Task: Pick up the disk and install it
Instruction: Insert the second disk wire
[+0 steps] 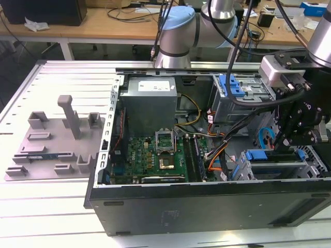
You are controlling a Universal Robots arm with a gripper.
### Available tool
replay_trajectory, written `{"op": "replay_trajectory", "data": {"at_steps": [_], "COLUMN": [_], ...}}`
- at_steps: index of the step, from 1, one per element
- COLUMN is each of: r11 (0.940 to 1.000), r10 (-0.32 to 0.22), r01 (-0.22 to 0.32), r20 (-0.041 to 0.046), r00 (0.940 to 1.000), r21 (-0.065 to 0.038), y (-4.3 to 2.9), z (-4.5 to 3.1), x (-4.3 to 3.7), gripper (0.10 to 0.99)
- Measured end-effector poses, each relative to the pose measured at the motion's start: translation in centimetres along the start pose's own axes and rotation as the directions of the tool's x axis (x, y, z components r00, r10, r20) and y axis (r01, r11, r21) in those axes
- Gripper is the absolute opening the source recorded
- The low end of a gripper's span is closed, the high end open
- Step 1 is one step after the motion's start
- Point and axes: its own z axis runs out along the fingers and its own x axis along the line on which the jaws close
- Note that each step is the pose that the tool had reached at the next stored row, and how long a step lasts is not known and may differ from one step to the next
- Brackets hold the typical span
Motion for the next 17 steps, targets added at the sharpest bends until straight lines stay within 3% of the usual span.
{"op": "replay_trajectory", "data": {"at_steps": [9,17], "r11": [1.0,1.0], "r10": [0.0,0.0], "r01": [0.0,0.0], "r20": [0.0,-0.0006], "r00": [1.0,1.0], "r21": [0.0,0.0], "y": [0.0,0.03], "z": [0.16,0.96], "x": [0.14,0.12], "gripper": [0.161,0.161]}}
